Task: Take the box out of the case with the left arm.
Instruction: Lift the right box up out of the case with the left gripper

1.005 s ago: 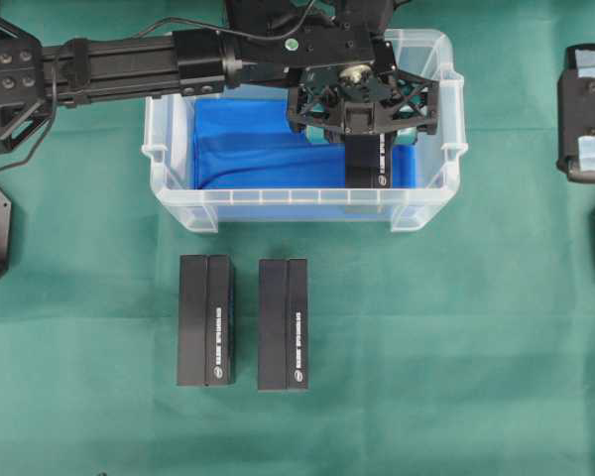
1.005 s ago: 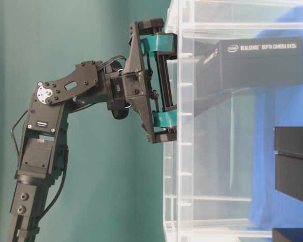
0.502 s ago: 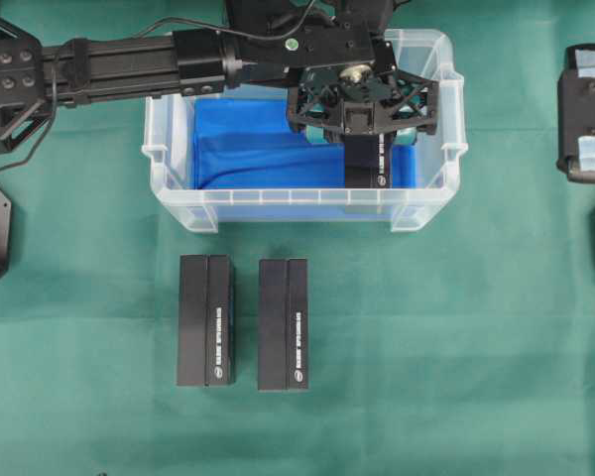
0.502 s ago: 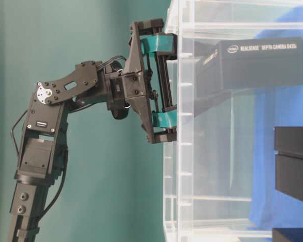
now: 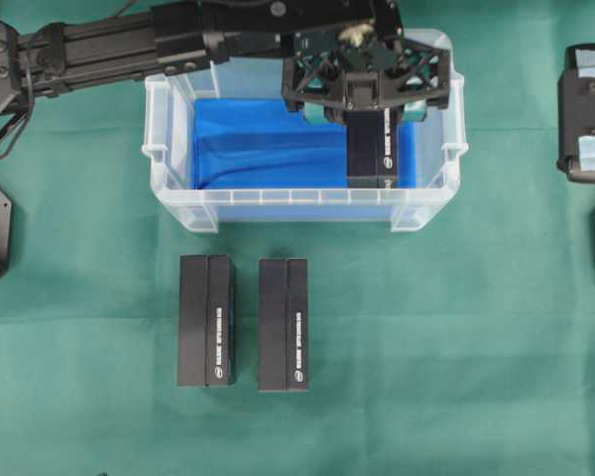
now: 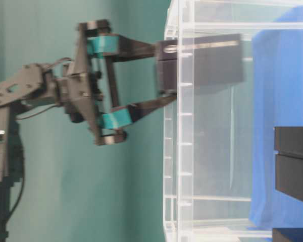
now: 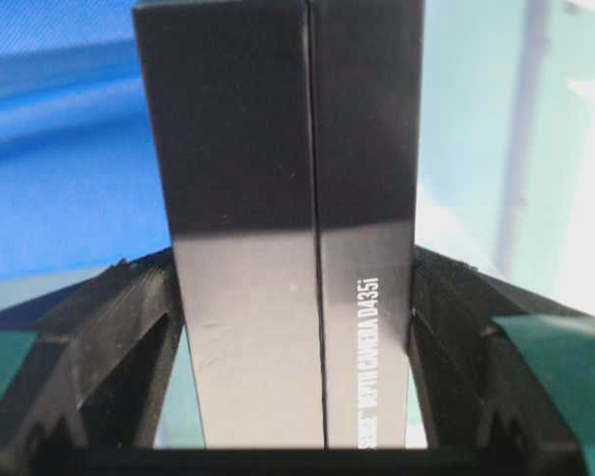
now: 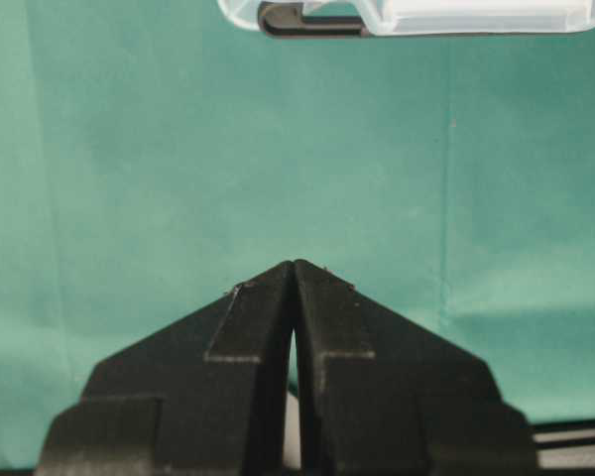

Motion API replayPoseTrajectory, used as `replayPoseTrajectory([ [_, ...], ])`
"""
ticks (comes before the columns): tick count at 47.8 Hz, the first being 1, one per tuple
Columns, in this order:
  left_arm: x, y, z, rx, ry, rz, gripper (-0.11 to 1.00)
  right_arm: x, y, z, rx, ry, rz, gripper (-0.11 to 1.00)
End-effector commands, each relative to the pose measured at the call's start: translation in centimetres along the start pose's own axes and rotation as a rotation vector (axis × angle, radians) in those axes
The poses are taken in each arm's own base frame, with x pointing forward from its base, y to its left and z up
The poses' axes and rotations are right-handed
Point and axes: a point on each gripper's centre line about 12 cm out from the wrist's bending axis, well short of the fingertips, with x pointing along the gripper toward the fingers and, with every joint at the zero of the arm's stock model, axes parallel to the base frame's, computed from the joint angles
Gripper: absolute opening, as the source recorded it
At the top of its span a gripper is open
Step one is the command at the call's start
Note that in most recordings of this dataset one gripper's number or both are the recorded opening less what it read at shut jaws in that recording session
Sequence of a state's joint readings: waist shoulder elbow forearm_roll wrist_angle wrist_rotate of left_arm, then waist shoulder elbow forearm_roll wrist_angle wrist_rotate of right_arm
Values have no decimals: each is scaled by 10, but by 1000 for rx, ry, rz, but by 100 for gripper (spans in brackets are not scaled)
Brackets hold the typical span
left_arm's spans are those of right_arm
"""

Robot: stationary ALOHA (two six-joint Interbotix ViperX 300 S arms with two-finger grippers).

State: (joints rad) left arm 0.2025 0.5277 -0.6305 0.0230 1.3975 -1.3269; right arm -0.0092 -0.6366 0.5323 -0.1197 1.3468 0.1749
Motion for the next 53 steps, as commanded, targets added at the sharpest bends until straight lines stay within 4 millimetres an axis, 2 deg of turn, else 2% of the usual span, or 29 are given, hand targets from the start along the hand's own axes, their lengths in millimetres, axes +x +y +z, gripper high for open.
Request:
replayPoseTrajectory([
  [1,-53,-6,1,-1,-15,-83,60,-4,0,2,1,-14,2,3],
  [24,-110,-10,-6,19,-1,-81,60,-4,0,2,2,-15,2,3],
  [38,-120,-6,-8,22,2,-72,60,-4,0,2,1,-14,2,3],
  [53,-123,-6,-10,21,0,-75,60,-4,0,2,1,-17,1,3],
])
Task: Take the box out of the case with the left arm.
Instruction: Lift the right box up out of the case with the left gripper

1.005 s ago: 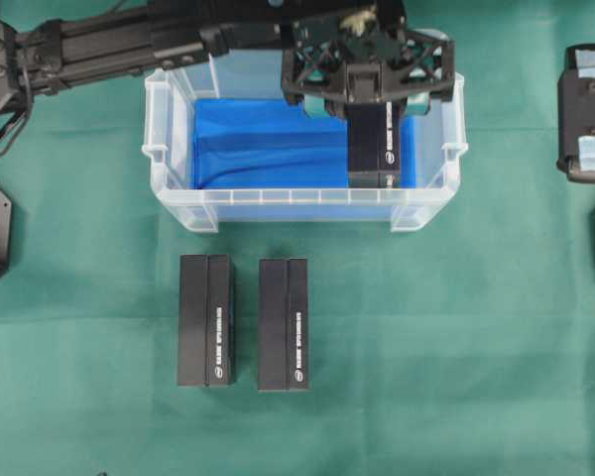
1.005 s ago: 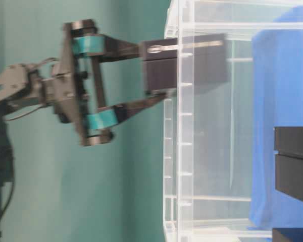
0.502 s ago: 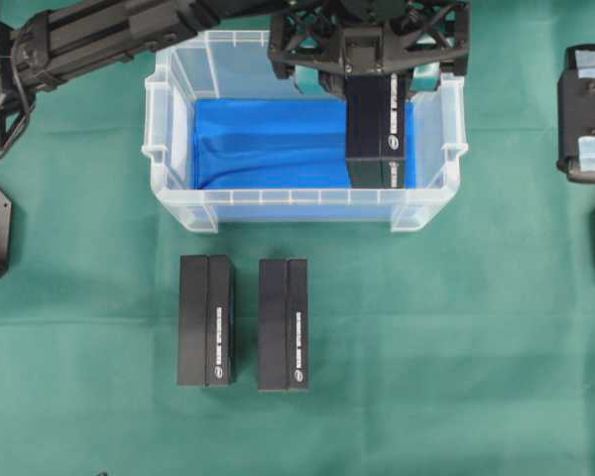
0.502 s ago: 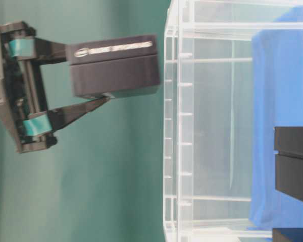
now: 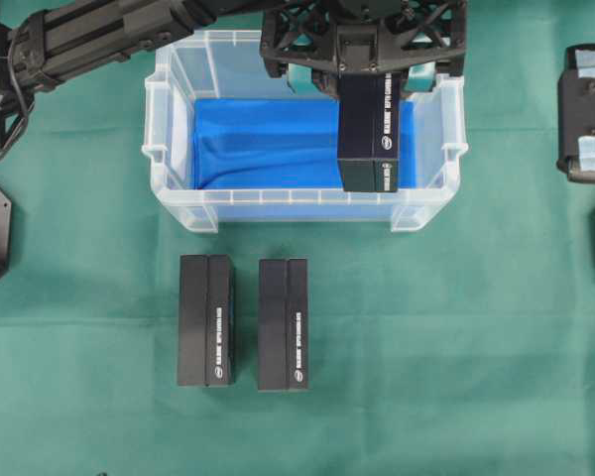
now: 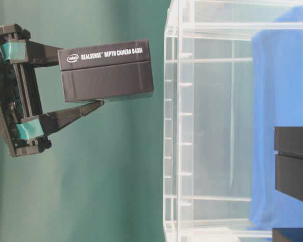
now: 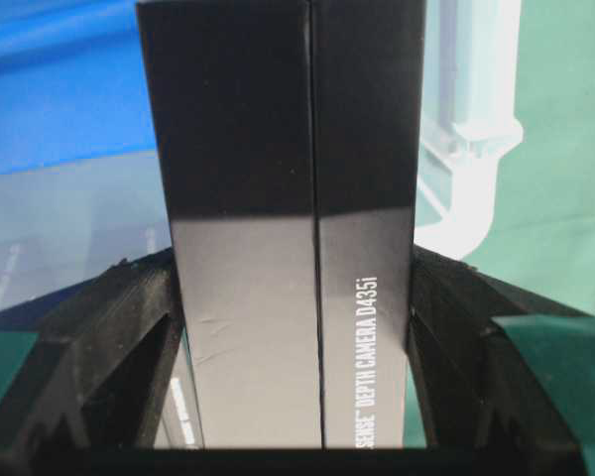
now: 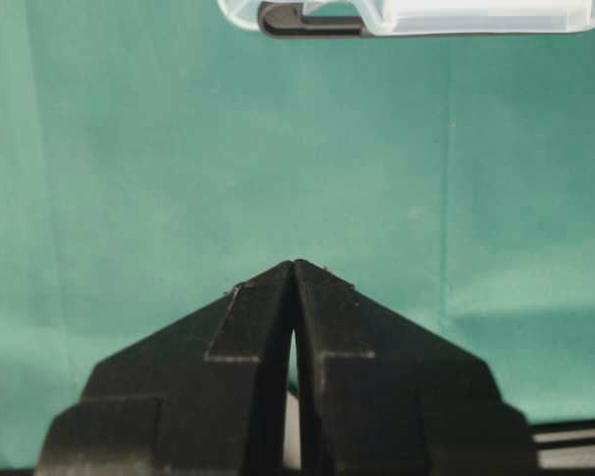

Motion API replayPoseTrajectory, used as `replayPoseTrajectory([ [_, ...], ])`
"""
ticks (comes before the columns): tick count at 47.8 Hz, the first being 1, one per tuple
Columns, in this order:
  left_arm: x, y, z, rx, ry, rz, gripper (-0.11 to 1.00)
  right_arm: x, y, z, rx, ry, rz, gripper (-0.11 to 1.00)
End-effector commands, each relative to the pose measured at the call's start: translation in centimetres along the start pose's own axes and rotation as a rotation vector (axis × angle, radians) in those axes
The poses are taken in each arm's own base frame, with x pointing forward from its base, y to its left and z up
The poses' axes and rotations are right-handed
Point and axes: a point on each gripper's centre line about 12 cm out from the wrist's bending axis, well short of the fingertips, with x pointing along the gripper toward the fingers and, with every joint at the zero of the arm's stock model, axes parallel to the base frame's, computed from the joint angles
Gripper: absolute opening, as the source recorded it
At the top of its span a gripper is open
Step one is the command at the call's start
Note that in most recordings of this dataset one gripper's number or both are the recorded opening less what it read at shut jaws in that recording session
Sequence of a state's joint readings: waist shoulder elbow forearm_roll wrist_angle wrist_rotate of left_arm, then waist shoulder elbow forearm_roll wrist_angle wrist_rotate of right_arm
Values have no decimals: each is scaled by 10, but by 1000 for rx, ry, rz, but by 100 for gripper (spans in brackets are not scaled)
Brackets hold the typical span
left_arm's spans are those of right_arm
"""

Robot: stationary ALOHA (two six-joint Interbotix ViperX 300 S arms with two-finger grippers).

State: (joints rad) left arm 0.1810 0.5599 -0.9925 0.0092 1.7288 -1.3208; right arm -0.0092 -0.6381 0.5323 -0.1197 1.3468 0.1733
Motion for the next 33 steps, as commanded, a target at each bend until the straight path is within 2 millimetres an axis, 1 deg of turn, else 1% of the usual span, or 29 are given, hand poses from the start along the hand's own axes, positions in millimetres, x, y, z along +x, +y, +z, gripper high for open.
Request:
replayPoseTrajectory([
  [1,-32,2,-2,2,-19,-70,60,-3,0,3,2,-15,1,3],
  [33,-32,2,-2,-5,-24,-72,60,-4,0,2,4,-14,1,3],
])
